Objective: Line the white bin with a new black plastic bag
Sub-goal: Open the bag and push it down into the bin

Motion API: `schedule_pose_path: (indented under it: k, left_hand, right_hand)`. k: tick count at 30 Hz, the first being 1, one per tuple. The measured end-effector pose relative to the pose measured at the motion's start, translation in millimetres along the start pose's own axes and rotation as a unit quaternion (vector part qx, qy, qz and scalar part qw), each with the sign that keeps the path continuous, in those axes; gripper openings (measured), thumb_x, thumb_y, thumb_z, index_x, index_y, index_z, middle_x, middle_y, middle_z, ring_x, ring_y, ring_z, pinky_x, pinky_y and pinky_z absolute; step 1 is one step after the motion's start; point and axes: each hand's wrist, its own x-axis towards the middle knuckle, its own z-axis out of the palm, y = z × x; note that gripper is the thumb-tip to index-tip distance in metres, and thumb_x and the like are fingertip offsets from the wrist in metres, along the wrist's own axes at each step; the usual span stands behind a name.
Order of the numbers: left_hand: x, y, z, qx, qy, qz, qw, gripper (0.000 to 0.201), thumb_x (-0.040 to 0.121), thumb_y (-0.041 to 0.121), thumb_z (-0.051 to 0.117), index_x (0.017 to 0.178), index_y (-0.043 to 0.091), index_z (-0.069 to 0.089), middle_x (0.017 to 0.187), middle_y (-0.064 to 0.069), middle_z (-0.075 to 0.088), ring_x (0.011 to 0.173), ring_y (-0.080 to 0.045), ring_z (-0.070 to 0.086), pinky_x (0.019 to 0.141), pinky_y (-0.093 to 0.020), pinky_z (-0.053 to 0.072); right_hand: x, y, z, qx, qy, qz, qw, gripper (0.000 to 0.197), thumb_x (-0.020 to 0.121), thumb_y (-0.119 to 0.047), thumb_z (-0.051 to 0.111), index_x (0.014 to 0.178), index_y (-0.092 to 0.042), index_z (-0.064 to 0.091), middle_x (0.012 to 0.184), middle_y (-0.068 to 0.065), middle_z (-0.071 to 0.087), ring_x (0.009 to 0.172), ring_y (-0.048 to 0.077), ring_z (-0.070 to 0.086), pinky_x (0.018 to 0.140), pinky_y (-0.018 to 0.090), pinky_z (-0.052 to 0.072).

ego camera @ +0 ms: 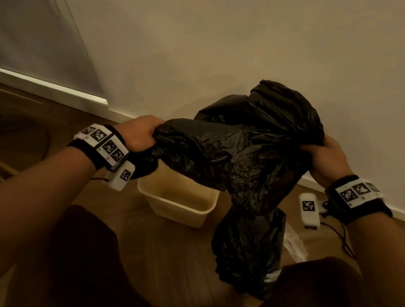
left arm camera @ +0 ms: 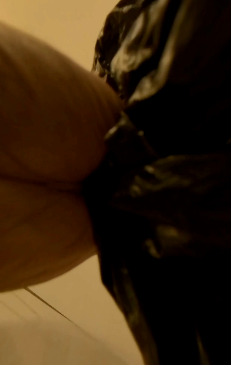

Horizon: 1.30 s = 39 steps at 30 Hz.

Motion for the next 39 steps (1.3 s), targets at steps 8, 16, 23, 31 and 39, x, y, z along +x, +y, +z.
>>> schedule_pose_path:
  k: [8,16,23,31,39]
  left_hand:
    - [-3.1,-11.2,-32.5,0.007,-0.059,-0.050,0.997,0.033,0.077,0.040,0.080,0.102,0.029,0.063,0.098,0.010,0.068,0.090,-0.013,0.064,0.083,-0.030,0.047]
    - [7.0,-18.9,18.1,-0.048,-0.066,-0.059,0.995,0.029,0.073,0.036,0.077,0.098,0.021,0.072,0.098,0.000,0.074,0.093,-0.018,0.067,0.092,-0.041,0.052]
    - [10.6,-5.2,34.3,-0.110,-0.085,-0.084,0.987,0.031,0.070,0.020,0.065,0.096,0.002,0.064,0.087,-0.011,0.066,0.082,-0.027,0.060,0.073,-0.037,0.046]
    - [18.0,-3.0,55.3,0.062,-0.085,-0.041,0.994,0.038,0.073,0.029,0.078,0.099,0.018,0.051,0.089,-0.001,0.062,0.081,-0.022,0.061,0.072,-0.038,0.051]
    - [48.8,-37.3,116.9,0.103,-0.201,-0.056,0.972,0.035,0.070,0.052,0.070,0.100,0.033,0.066,0.087,0.005,0.071,0.078,-0.017,0.069,0.076,-0.039,0.060]
  right_hand:
    - [-0.7,22.1,11.6,-0.016,0.012,0.123,0.992,0.041,0.095,0.008,0.050,0.133,-0.005,0.059,0.124,0.015,0.068,0.111,0.038,0.066,0.099,0.056,0.052]
    - [-4.1,29.3,-2.6,-0.019,0.072,0.169,0.983,0.043,0.092,0.009,0.052,0.134,-0.001,0.058,0.125,0.019,0.067,0.109,0.041,0.066,0.096,0.053,0.054]
    - [-4.7,29.1,-8.0,-0.034,0.114,0.178,0.977,0.043,0.089,0.008,0.056,0.131,0.000,0.059,0.123,0.022,0.068,0.105,0.043,0.068,0.095,0.056,0.054]
    - [-18.4,27.1,-7.8,-0.041,0.119,0.182,0.975,0.023,0.090,0.008,0.054,0.102,-0.006,0.068,0.118,0.023,0.068,0.100,0.040,0.068,0.092,0.052,0.056]
    - [-29.6,7.9,-6.7,-0.060,0.069,0.133,0.987,0.026,0.093,0.004,0.056,0.112,-0.007,0.069,0.113,0.014,0.073,0.101,0.034,0.072,0.092,0.047,0.056]
